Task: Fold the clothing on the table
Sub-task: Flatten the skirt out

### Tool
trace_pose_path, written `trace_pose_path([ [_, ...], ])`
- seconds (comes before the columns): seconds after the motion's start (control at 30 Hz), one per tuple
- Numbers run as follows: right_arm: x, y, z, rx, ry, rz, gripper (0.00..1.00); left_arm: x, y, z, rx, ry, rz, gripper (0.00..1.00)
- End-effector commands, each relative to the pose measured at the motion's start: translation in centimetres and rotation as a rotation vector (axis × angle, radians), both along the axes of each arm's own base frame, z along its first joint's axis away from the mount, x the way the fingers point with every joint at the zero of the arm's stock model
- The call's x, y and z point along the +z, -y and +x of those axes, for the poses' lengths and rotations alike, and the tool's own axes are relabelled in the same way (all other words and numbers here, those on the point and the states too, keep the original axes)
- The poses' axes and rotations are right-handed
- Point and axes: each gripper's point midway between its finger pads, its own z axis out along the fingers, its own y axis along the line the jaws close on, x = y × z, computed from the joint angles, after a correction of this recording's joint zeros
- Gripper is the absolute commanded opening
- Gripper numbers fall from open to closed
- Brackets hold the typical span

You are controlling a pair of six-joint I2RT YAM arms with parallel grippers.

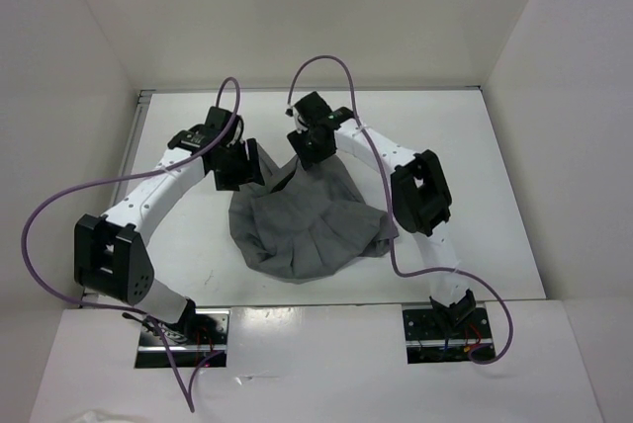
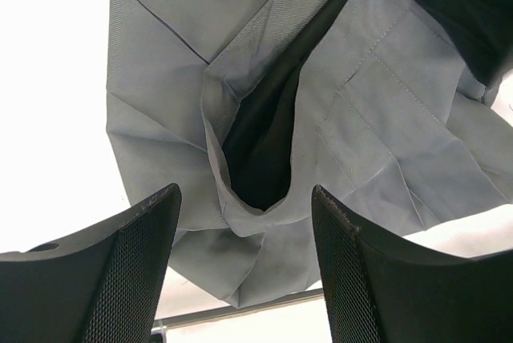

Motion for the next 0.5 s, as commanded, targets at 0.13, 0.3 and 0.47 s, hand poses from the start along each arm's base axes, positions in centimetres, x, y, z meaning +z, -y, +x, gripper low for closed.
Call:
trace_pose_path([
  [0.13, -0.6, -1.9, 0.0, 0.05, -0.018, 0.025, 0.1, 0.7, -0.1, -0.5, 0.006, 0.019, -0.03, 0.74],
  [0.3, 11.3, -0.6, -0.9, 0.013, 0.171, 0.1, 0.0, 1.4, -1.0, -0.1, 0.036, 0.063, -0.032, 0.74],
  [0.47, 20.8, 0.4, -4.4, 0.053, 0.233, 0.227, 0.0, 3.1, -3.9, 3.5, 0.187, 0.172, -0.076, 0.74],
])
